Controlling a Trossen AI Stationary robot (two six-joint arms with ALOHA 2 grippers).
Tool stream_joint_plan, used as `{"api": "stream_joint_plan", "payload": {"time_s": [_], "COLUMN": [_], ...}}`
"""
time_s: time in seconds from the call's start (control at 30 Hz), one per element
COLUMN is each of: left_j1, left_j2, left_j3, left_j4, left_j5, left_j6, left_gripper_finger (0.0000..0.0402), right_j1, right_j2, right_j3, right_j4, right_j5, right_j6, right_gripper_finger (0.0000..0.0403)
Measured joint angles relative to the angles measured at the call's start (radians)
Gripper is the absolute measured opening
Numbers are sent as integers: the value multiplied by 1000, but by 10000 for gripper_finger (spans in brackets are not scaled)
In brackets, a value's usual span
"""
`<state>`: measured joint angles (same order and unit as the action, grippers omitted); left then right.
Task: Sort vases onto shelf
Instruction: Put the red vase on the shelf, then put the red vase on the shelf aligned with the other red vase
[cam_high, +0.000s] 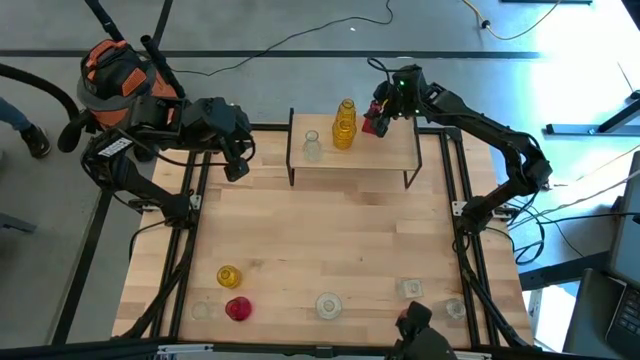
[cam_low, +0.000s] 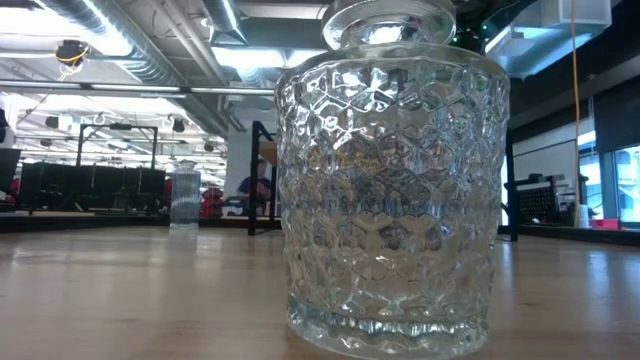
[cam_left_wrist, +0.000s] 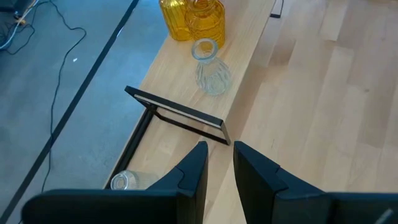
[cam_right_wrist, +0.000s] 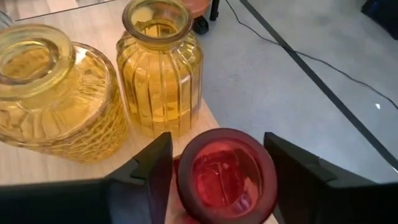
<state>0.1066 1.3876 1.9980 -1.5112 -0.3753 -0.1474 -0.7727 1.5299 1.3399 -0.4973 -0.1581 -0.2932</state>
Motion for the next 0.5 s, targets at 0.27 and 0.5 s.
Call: {"api": "stream_joint_plan", "payload": {"time_s": [0.27, 0.5], "left_j1": [0, 0], "left_j2": [0, 0], "left_j3": [0, 0], "left_j4": [0, 0], "left_j5": [18, 20], "left_j6": [0, 0], "left_gripper_finger": [69, 69], "right_j1": [0, 0], "right_j2": [-4, -8], "right_j3": [102, 313], "right_j4": [-43, -290], "right_j5": [13, -60], "right_j6": [42, 134], "right_gripper_finger": [263, 258]}}
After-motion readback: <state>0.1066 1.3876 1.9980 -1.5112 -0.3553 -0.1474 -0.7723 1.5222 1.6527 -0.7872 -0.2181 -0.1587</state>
